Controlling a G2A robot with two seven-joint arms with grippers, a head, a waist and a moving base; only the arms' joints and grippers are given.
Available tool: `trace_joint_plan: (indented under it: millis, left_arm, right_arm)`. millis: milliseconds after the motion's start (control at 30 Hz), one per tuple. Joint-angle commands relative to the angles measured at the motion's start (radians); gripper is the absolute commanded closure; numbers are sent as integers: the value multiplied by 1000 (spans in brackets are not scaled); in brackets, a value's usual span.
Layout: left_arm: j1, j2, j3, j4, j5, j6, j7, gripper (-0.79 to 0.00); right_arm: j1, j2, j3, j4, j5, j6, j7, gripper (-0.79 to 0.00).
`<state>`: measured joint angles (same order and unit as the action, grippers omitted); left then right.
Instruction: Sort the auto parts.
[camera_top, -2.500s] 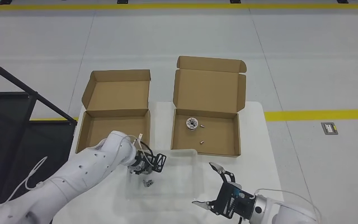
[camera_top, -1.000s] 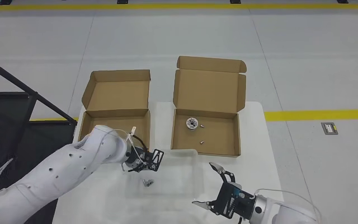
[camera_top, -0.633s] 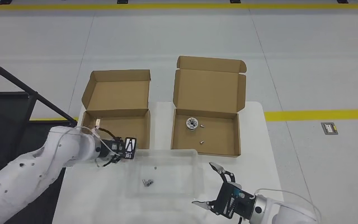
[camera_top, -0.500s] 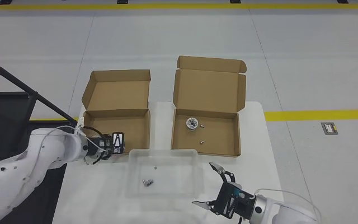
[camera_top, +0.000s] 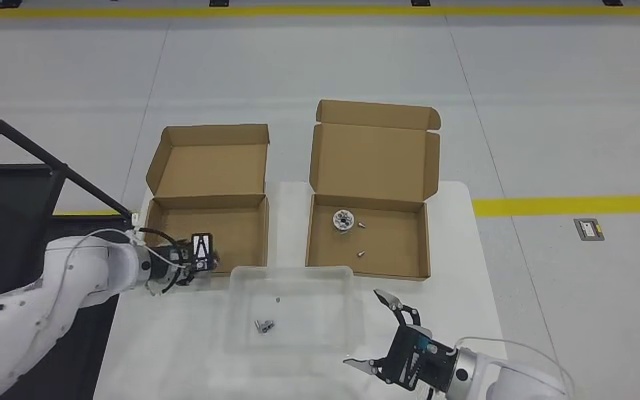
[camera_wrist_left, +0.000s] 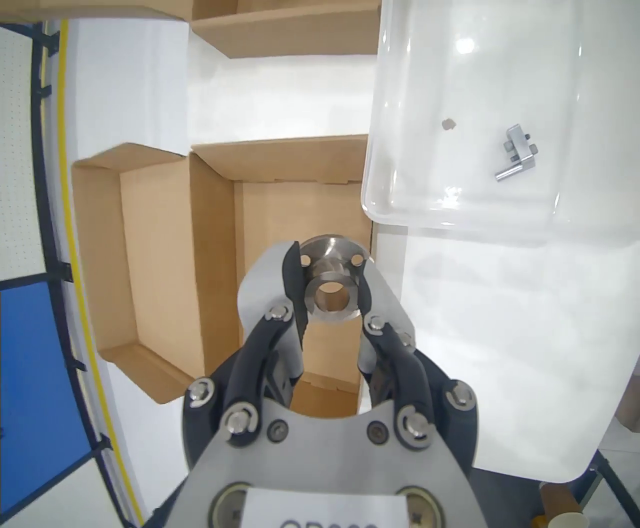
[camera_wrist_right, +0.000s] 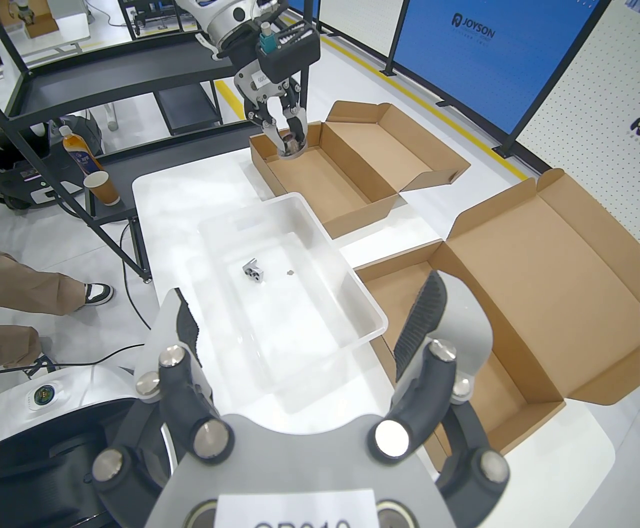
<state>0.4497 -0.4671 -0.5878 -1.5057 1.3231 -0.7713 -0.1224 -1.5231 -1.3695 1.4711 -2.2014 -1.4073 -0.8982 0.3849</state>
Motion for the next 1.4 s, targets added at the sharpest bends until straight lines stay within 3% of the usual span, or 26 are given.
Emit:
trace_joint_plan:
  millis: [0,133,333,700,900,1067,1100,1200,1267,1367]
  left_arm:
    - [-9,-21,7,65,-1,31,-26,0]
    - [-47,-78,39,177,30,59,-47,0]
    - [-125,-193,120,372,97,64,-27,0]
    - [-227,-403,228,754,141,55,112,0]
    - [-246,-487,253,901,155,52,164,0]
    - [-262,-532,259,994,174,49,205,0]
    - [-265,-539,259,1010,178,45,214,-68]
    - [-272,-557,263,1049,198,38,234,-643]
    - [-277,-565,262,1071,208,33,254,-754]
    - [-288,-574,259,1100,220,22,285,-785]
  right_arm:
    - [0,0,0,0,0,0,0,-785]
    - [0,0,0,0,0,0,0,-785]
    - [0,0,0,0,0,0,0,-785]
    - [0,0,0,0,0,0,0,-785]
    - [0,0,0,0,0,0,0,-785]
    - [0,0,0,0,0,0,0,-785]
    - [0,0,0,0,0,0,0,-785]
    - [0,0,0,0,0,0,0,-785]
    - [0,0,0,0,0,0,0,-785]
    - [0,0,0,0,0,0,0,-785]
